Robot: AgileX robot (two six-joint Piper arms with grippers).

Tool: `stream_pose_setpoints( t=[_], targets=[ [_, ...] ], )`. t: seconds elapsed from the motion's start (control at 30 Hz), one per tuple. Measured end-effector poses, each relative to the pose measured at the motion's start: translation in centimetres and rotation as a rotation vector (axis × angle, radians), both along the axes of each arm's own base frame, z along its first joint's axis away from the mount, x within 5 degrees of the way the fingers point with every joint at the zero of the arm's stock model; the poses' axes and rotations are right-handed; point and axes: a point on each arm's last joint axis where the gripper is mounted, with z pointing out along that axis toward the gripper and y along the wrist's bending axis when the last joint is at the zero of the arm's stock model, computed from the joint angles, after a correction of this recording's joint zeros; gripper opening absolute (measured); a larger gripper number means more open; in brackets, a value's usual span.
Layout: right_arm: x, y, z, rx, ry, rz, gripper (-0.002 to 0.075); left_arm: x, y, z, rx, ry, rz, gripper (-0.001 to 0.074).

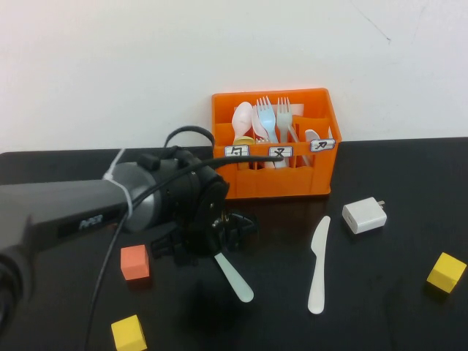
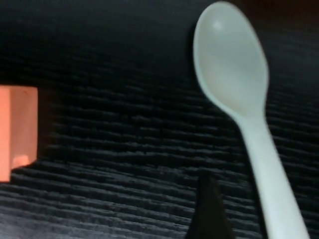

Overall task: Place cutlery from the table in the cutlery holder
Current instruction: Pick up the spoon

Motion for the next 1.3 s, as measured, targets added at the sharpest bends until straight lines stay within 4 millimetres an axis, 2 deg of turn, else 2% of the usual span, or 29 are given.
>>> stream_pose_setpoints(
  t=[0.17, 0.5, 0.8, 0.97, 1.3],
  targets=[
    [0.0, 0.0, 0.0, 0.004, 0.000, -0.001, -0.0002, 0.3, -0.2, -1.5, 0.005, 0.023, 0.014, 0.0432],
    [0.0, 0.0, 0.0, 0.006, 0.000, -0.001, -0.0002, 0.6, -0.5, -3.1, 0.004, 0.037, 0.017, 0.0423],
    [0.0, 0.1, 0.0, 0.012, 0.002, 0.000, -0.0002, 0.8, -0.6, -3.6, 0.024, 0.040, -0.006, 0.0313],
    [0.0, 0.1, 0.0, 0.013, 0.004, 0.000, -0.0002, 0.7, -0.3, -3.7, 0.065, 0.056, -0.050, 0.0115],
    [0.0, 0.1, 0.0, 0.012, 0.003, 0.002, -0.0002, 0.0, 0.3, -3.8, 0.165, 0.144, -0.112, 0.0113]
  ],
)
